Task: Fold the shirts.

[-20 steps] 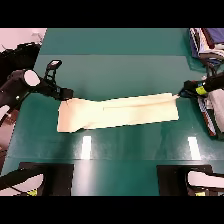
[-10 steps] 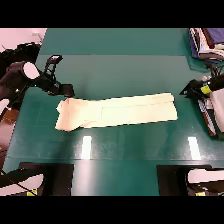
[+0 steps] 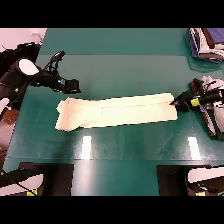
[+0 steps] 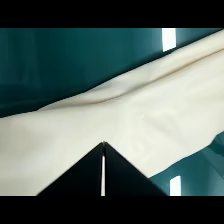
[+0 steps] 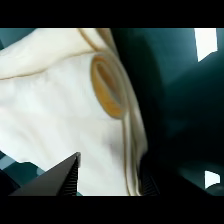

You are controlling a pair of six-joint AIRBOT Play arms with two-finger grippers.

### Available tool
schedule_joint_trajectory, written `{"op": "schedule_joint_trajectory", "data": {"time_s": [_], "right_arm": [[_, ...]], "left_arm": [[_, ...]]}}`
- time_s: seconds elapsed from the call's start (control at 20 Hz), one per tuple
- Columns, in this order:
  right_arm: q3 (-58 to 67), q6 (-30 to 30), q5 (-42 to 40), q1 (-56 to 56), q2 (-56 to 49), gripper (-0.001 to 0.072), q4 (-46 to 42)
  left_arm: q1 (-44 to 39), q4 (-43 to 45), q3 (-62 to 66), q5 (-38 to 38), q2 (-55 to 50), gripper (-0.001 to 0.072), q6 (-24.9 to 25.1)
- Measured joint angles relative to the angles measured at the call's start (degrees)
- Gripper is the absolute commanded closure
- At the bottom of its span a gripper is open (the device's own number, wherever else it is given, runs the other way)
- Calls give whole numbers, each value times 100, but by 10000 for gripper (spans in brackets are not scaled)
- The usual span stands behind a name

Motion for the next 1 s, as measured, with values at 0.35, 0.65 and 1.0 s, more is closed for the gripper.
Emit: {"op": "schedule_joint_trajectory", "data": {"time_s": [0.35,0.65,1.0], "right_arm": [[57,-442,-35,472,321,698,256],[1204,74,168,1034,1386,698,688],[2581,636,254,2072,1744,698,892]], "left_arm": [[-949,-529,20,859,-369,681,66],[-2175,-614,651,1322,-1731,681,17],[-2715,-623,1128,1467,-2428,681,-9]]}}
